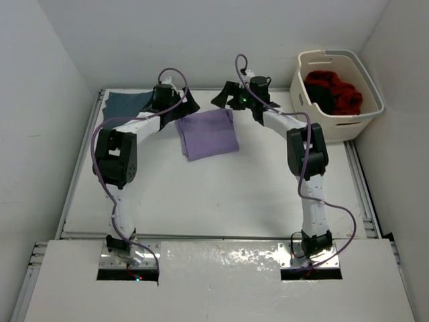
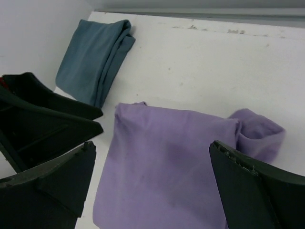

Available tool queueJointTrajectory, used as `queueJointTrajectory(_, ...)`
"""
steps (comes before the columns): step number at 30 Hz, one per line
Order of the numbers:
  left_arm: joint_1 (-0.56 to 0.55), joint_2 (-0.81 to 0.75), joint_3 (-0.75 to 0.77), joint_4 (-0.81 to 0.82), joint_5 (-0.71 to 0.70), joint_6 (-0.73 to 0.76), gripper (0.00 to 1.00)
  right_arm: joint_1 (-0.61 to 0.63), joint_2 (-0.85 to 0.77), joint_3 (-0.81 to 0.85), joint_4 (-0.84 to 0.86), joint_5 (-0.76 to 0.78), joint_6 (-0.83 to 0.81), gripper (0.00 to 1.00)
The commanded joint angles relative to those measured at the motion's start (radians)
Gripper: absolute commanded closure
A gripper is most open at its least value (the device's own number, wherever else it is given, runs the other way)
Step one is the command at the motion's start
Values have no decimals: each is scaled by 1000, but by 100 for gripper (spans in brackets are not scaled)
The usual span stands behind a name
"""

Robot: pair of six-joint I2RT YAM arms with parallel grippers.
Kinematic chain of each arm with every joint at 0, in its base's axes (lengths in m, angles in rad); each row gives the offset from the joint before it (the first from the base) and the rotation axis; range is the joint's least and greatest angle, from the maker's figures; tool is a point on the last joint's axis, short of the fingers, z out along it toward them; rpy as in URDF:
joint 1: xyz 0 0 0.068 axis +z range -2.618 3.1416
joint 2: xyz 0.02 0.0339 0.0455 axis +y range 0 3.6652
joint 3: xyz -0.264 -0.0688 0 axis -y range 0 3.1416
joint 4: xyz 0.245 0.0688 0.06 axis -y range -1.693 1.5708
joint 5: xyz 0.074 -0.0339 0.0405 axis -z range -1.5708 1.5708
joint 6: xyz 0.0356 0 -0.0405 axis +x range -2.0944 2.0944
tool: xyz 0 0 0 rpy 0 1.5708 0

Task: Fold and stack the t-shirts
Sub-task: Smooth out wrinkles on the folded tshirt

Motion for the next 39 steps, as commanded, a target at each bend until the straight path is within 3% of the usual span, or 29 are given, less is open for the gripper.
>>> queueJointTrajectory(1,-8,58,25,97,68,-25,10,9,76,122,74,-64,74,1)
queueJointTrajectory(12,35,251,146,77,93,-46,10,1,452,436,120,-13,210,1)
queueJointTrajectory(19,62,279,144,74,117,-17,10,-31,477,395,55,127,181,1)
queueJointTrajectory(23,75,277,180,70,185,8,10,-52,468,404,66,81,201,1)
queueJointTrajectory(28,68,193,264,-21,184,84,9,-52,306,369,93,-13,82,1)
queueJointTrajectory(32,67,55,230,-79,142,153,0,-52,100,191,77,25,-64,1)
queueJointTrajectory(35,65,-29,139,-118,72,146,0,-52,-58,34,83,90,-159,1)
queueJointTrajectory(39,58,-100,-52,-76,96,127,0,-52,-206,-138,94,166,-206,1)
